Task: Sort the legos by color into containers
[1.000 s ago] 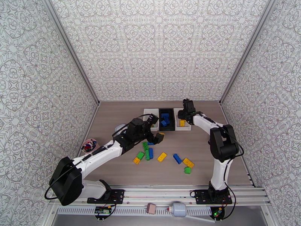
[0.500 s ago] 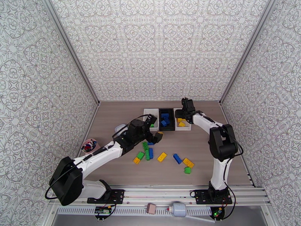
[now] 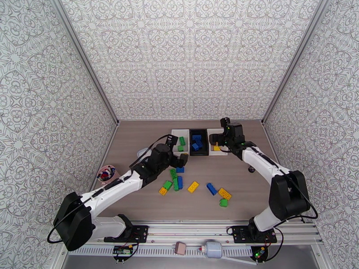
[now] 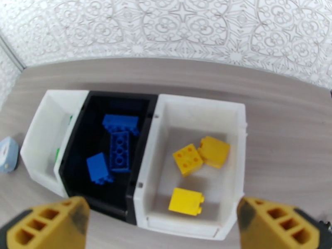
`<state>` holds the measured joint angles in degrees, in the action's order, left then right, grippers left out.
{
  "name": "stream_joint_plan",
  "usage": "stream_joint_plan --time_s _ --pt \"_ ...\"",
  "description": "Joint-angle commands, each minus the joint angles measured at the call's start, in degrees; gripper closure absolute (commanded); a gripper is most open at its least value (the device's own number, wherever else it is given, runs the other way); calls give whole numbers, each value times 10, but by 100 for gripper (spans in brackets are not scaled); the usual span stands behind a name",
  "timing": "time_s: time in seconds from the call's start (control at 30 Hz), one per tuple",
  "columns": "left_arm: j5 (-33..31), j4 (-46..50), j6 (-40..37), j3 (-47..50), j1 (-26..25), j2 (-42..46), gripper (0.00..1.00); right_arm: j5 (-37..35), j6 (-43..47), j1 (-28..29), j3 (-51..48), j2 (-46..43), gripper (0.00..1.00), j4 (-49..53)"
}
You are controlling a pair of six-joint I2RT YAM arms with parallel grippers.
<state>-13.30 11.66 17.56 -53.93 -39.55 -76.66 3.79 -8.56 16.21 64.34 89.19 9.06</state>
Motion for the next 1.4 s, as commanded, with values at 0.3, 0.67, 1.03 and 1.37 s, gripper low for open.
stream_joint_plan --time_s 0.3,0.67,1.03,1.37 --pt "29 277 235 -108 13 -135 8 57 18 17 -54 -43 0 1" --pt "101 311 258 -141 29 -244 25 55 35 19 -55 -45 0 18" --pt "103 311 260 -147 35 -281 38 53 35 19 -59 -49 0 24" --pt "108 311 260 -144 36 -287 59 58 31 19 -63 -53 0 26"
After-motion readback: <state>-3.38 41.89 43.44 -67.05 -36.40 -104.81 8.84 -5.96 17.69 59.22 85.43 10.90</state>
